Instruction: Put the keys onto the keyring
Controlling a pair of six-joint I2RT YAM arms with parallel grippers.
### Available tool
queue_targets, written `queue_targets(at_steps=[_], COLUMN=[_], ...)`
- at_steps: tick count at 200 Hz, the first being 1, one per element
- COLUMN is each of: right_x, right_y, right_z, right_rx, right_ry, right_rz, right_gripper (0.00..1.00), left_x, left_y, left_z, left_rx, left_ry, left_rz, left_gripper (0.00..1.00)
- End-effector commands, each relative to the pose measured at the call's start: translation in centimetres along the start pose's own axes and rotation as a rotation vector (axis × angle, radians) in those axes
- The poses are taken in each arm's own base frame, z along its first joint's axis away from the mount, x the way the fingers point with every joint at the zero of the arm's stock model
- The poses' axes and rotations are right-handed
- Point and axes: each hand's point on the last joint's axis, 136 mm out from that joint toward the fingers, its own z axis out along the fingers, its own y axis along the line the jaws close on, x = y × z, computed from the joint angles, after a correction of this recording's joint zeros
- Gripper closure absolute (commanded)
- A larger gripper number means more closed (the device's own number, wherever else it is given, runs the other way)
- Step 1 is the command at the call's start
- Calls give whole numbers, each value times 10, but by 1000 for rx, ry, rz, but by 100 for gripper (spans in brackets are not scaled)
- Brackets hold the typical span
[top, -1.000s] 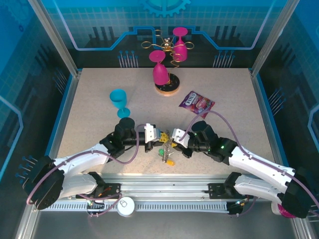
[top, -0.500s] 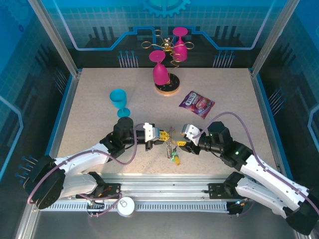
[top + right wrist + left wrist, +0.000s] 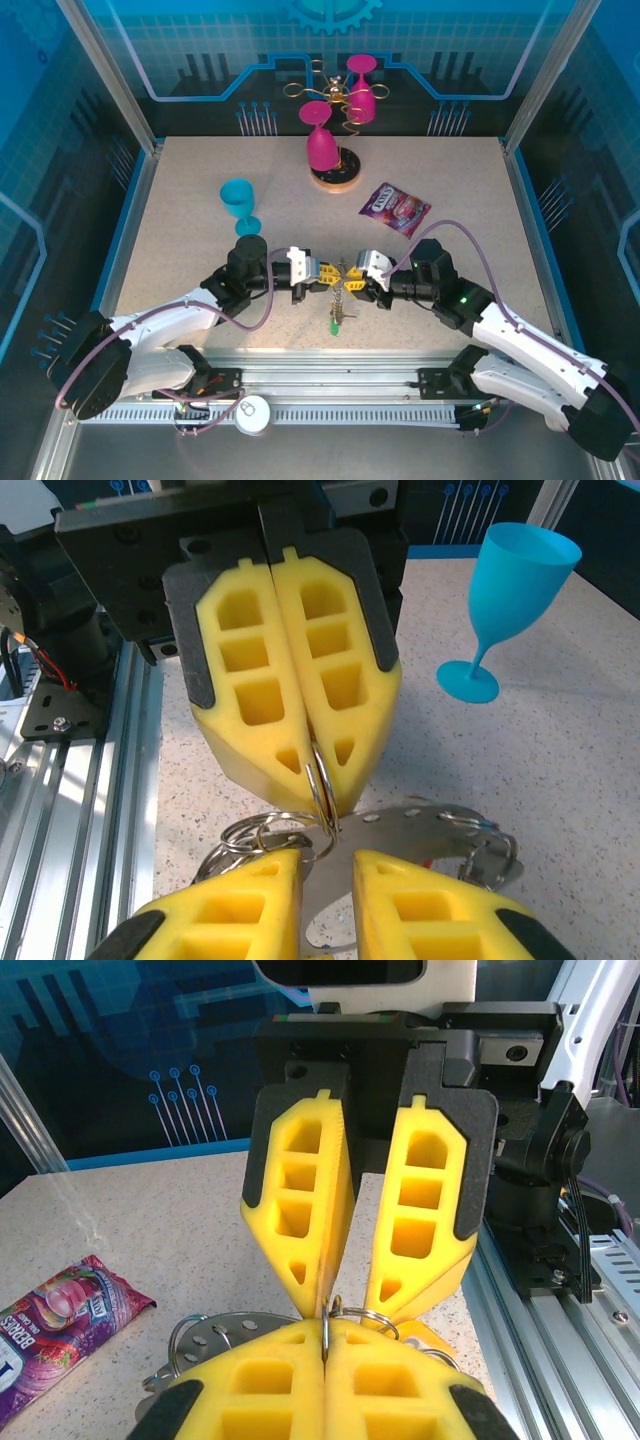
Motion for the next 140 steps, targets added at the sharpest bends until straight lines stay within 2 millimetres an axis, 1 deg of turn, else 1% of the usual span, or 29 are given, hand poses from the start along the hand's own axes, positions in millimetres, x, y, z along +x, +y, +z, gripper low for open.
queue_targets(at_steps=[1,20,31,49,66,84,140], right_x=[-24,-23,-20,-17,-21,-24,-27], right_y=[0,-1,-6,-12,-5,2,1], right_z=[-4,-5,-8,-13,-15,-12,-2], right_rx=[-14,-2,35,87,51,-3,-33], right_ry=[-76,-69,-55,-37,-53,-66,-69], right_rz=[-52,-56,-59,-73,-81,-78,-89], right_gripper=[79,77,74,74,75,76,77], left_x=[-10,-9,-8,-8,-8,-8,-7], left_y=[-1,0,-1,-1,-1,-2,-3], left_z=[-1,-1,-1,-1,-1,-1,0], left_rx=[21,20,20,22,23,27,38], left_ry=[-40,-37,-34,-32,-31,-30,-30], left_rz=[30,30,33,31,32,31,25], left_gripper=[100,100,100,100,100,100,100])
